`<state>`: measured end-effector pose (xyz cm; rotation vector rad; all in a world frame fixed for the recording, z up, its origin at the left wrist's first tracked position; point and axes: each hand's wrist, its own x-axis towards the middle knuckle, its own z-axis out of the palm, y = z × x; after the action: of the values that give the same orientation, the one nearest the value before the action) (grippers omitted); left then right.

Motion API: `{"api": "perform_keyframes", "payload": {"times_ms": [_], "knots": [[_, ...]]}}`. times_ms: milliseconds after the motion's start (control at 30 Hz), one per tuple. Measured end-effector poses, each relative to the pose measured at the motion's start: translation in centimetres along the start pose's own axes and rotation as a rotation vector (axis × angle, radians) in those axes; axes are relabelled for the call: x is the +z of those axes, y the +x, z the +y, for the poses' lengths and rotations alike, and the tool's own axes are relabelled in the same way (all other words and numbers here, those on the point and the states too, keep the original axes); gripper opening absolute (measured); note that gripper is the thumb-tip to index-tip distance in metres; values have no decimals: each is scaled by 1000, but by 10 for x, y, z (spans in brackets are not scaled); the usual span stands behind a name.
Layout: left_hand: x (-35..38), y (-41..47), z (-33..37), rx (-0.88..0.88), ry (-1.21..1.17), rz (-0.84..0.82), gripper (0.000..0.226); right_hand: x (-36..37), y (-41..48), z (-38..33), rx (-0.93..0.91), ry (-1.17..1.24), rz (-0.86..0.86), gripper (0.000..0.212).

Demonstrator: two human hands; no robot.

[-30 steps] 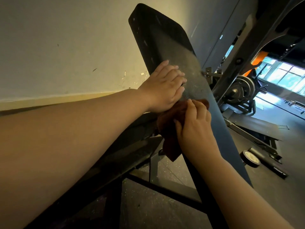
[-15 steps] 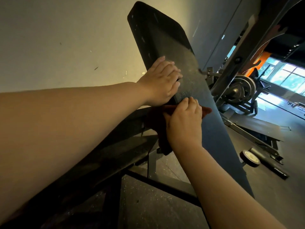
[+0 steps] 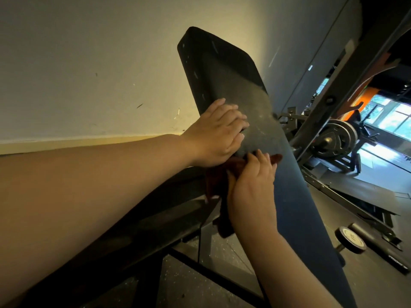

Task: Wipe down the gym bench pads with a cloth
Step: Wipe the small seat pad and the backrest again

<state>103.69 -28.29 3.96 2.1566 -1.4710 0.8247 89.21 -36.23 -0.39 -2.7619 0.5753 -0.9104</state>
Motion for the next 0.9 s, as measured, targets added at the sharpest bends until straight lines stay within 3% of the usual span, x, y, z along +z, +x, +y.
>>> {"api": "perform_keyframes", "payload": {"times_ms": [200,300,367,467,600,700,900], "knots": [[-3,-1,-17,-189,-144,160,50,-4,19,-10,-107,-19,-41,65],[-2,-5,-17,-157,-179,104,48,-9,-7,15,-203,-207,-52,70],[-3,-8,-16,-171,-228,164,46,-6,-5,16,-189,-210,-76,72],[-1,-18,-8,-297,-326,310,45,4,22,-8,-143,-183,-79,71],[6,-28,-2,-377,-369,366,46,9,69,-46,-222,-238,1,66],[7,-26,-3,-558,-425,445,40,3,82,-61,-212,-156,-2,65],[17,-46,22,-606,-443,421,42,-28,52,-27,-238,-73,-264,84]]}}
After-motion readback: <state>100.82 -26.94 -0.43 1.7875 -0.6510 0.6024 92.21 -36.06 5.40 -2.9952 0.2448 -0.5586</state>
